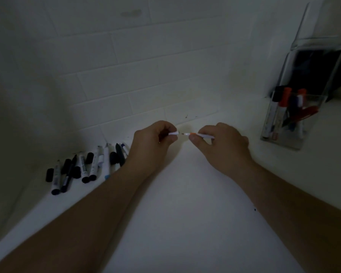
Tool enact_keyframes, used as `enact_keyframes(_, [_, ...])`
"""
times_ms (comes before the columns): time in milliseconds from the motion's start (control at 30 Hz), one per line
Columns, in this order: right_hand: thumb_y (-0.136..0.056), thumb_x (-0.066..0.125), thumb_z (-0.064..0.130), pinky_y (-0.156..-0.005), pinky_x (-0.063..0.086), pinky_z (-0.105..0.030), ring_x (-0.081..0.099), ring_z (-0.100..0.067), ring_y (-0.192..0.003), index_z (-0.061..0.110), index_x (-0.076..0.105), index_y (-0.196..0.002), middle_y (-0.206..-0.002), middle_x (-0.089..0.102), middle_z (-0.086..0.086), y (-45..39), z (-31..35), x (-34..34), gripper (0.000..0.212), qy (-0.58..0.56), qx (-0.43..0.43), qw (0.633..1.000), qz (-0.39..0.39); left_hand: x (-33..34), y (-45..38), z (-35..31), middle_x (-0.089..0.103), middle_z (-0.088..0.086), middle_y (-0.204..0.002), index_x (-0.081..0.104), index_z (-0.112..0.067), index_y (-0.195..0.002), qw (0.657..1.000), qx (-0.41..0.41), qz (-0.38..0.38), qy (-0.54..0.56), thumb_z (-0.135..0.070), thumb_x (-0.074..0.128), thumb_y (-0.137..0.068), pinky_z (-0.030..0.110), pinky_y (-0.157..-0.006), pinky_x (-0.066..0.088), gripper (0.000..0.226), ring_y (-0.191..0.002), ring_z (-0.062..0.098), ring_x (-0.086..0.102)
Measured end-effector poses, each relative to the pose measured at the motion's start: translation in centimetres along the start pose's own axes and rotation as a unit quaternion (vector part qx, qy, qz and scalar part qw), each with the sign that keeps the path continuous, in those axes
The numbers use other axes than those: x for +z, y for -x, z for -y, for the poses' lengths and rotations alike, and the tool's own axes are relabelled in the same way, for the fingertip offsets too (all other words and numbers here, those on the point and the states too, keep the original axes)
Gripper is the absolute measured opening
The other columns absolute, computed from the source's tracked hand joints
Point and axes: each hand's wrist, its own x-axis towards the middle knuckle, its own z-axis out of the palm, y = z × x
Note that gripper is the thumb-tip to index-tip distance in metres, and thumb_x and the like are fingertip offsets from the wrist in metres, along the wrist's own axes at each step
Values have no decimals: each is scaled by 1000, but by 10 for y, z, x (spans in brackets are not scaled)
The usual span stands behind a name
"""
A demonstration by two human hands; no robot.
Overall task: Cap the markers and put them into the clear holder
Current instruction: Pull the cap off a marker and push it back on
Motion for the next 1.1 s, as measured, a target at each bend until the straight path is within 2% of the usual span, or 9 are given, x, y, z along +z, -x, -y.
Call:
enact_keyframes(267, [-89, 43, 75, -77, 37, -38, 54, -18, -88, 42, 66, -98, -87, 52, 10, 3, 3, 0, 42, 29, -22, 999, 5, 5, 3, -3, 71, -11, -80, 71, -28, -91, 997, 55, 30, -37, -25, 74, -86, 24, -73, 50, 7, -75, 6, 65])
enact_keyframes(400, [-93, 44, 69, -79, 43, -38, 55, -19, -86, 41, 68, -102, -88, 53, 9, 4, 6, -1, 38, 61, -60, 996, 0, 7, 4, -4, 71, -13, -81, 73, -27, -91, 998, 38, 34, -23, -24, 77, -85, 12, -72, 47, 8, -76, 1, 65])
enact_keyframes(467, [-94, 43, 65, -74, 50, -39, 55, -17, -79, 40, 67, -98, -83, 51, 9, 4, 6, -1, 35, 47, -93, 995, 3, 8, 5, -6, 71, -15, -82, 73, -29, -89, 999, 21, 39, -15, -25, 78, -84, 7, -72, 46, 8, -78, -1, 65])
enact_keyframes(567, [-94, 42, 61, -66, 51, -39, 55, -16, -73, 39, 65, -97, -79, 51, 9, 4, 6, 0, 32, 18, -129, 991, 1, 9, 6, -8, 72, -13, -82, 72, -32, -86, 999, -3, 40, -7, -27, 79, -83, 9, -71, 47, 10, -78, -3, 65])
enact_keyframes(700, [-93, 45, 60, -66, 49, -36, 57, -12, -74, 39, 71, -96, -81, 58, 8, 3, 4, -4, 33, 3, -151, 989, 6, 10, 9, -10, 69, -14, -75, 69, -34, -77, 998, -24, 48, 15, -23, 81, -80, 7, -64, 42, 17, -68, -4, 61])
enact_keyframes(800, [-92, 55, 55, -67, 48, -35, 59, -10, -77, 40, 73, -96, -84, 62, 9, 4, 3, -6, 24, -20, -150, 988, 5, 10, 13, -12, 68, -13, -72, 72, -28, -77, 999, 12, 44, 8, -16, 81, -80, 9, -63, 43, 15, -67, 4, 63])
enact_keyframes(900, [-93, 60, 51, -68, 49, -33, 59, -8, -78, 44, 73, -99, -85, 63, 10, 6, 4, -5, 16, -28, -143, 989, 8, 9, 13, -10, 65, -16, -68, 75, -21, -77, 996, 79, 29, -7, -8, 81, -78, 11, -62, 43, 14, -75, 8, 63])
enact_keyframes(1033, [-96, 54, 51, -70, 50, -37, 56, -6, -78, 46, 70, -102, -81, 61, 12, 5, 3, -2, 18, -57, -141, 988, 40, 10, 13, -7, 68, -12, -68, 74, -25, -79, 995, 95, 32, -13, -17, 80, -81, 18, -61, 45, 10, -68, 8, 60])
enact_keyframes(1100, [-99, 46, 54, -77, 46, -38, 55, -12, -85, 49, 64, -108, -83, 61, 14, 4, 2, -4, 21, 6, -140, 989, 39, 13, 12, -9, 66, -12, -67, 71, -25, -81, 997, 72, 32, 6, -25, 78, -83, 17, -61, 45, 7, -64, 7, 60])
